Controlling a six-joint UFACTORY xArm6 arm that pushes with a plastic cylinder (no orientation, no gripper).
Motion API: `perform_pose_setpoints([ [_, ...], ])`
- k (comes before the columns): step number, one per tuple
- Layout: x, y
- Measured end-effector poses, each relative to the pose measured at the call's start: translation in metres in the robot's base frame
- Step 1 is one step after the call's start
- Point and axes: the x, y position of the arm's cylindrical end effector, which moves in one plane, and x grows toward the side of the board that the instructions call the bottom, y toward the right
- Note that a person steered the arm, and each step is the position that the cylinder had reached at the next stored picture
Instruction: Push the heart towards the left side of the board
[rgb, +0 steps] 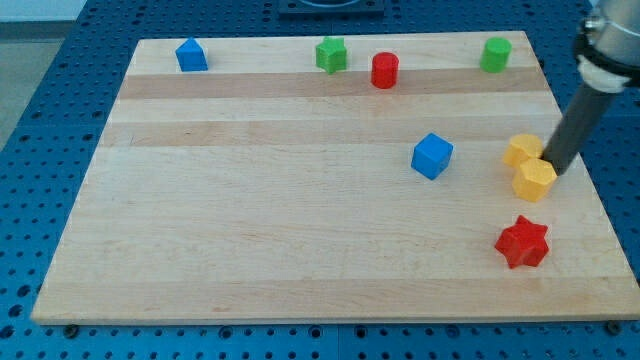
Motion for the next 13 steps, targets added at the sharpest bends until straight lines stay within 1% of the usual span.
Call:
perform_pose_setpoints([
  [1, 0.0, -0.036],
  [2, -0.007, -0.052],
  [3, -0.025, -0.053],
  [6, -0.103, -0.059],
  [7, -0.105, -0.079],
  [11, -0.071, -0.09],
  [12, -0.061, -0.104],
  [13, -0.061, -0.137],
])
